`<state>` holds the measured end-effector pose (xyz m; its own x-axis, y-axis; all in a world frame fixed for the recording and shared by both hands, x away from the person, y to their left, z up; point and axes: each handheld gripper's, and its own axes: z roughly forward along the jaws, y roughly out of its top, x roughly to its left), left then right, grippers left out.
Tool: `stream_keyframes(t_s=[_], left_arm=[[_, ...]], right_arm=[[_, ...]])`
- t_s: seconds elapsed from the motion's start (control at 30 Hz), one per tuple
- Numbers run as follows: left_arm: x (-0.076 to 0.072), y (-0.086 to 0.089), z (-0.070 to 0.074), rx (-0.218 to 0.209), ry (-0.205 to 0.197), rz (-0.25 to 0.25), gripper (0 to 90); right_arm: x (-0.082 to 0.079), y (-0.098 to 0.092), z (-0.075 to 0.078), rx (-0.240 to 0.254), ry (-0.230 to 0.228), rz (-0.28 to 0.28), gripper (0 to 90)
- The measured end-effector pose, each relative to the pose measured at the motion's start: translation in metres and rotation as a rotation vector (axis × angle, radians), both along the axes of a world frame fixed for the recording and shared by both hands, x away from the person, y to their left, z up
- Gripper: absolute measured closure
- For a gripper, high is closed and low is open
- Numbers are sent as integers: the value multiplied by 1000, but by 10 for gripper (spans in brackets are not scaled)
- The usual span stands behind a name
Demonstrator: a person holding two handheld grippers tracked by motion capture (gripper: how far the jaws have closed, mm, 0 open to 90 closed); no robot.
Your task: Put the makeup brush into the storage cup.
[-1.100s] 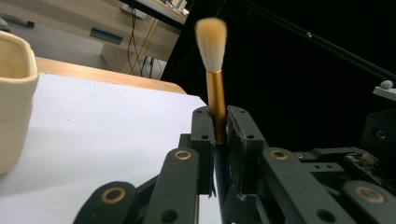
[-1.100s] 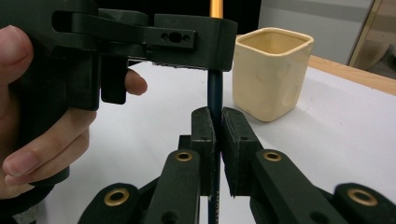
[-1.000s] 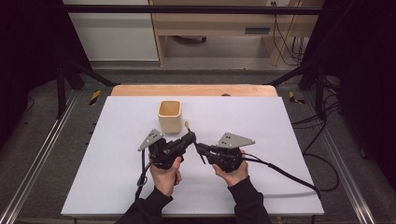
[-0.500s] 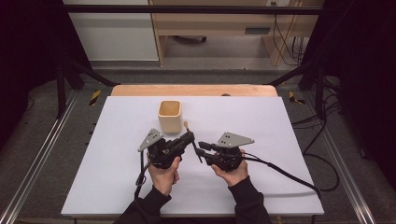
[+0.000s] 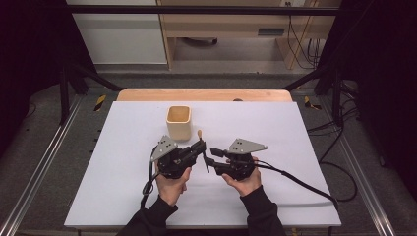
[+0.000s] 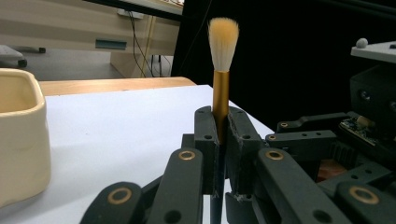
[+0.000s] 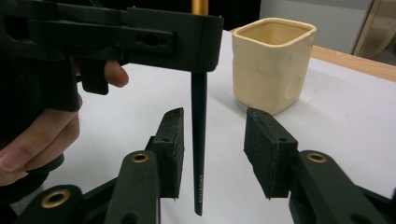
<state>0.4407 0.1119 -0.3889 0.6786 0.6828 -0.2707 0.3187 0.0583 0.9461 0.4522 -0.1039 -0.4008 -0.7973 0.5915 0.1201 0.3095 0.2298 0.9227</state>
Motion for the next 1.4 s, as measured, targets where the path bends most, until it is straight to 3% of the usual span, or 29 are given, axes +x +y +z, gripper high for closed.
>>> stream_keyframes(t_s=[0.4, 0.6, 0.87, 1.17, 1.4], left_arm=[[2, 4, 6, 69, -42, 6, 831], [5, 16, 14, 89, -64, 34, 831], [8, 35, 24, 103, -80, 74, 830], [13, 59, 31, 90, -71, 113, 830], [17, 70, 39, 105, -79, 137, 830]], right_arm=[[0, 0, 0, -4, -6, -10, 560], [0, 0, -1, -15, -20, -43, 465], [1, 0, -4, -46, -31, -121, 273], [1, -4, -9, -85, -21, -165, 154], [-1, -12, -11, -104, -9, -205, 101]])
